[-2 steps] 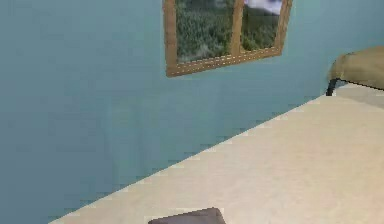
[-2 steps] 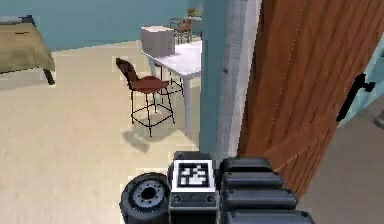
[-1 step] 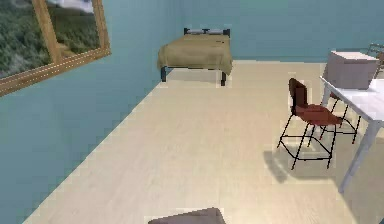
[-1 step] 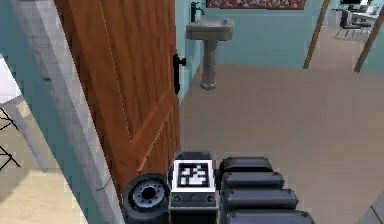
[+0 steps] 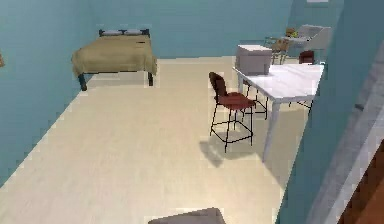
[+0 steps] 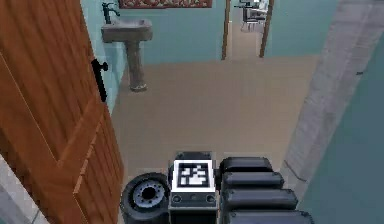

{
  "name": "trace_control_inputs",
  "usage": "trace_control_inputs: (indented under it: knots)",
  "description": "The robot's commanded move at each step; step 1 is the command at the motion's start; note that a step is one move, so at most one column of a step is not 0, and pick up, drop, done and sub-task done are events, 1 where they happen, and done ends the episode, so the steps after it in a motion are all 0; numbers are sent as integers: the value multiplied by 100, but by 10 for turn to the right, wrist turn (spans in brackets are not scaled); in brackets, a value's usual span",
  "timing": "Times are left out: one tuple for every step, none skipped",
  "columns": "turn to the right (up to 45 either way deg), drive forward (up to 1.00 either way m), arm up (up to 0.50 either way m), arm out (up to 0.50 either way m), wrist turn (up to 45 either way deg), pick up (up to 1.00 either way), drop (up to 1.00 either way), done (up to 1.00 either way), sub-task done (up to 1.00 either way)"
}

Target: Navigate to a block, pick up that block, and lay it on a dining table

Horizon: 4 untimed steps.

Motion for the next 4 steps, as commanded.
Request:
trace_control_inputs:
  knots:
    - [0,65,0,0,0,0,0,0,0]
    - [300,0,0,0,0,0,0,0,0]
    - [0,15,0,0,0,0,0,0,0]
    - [360,0,0,0,0,0,0,0,0]
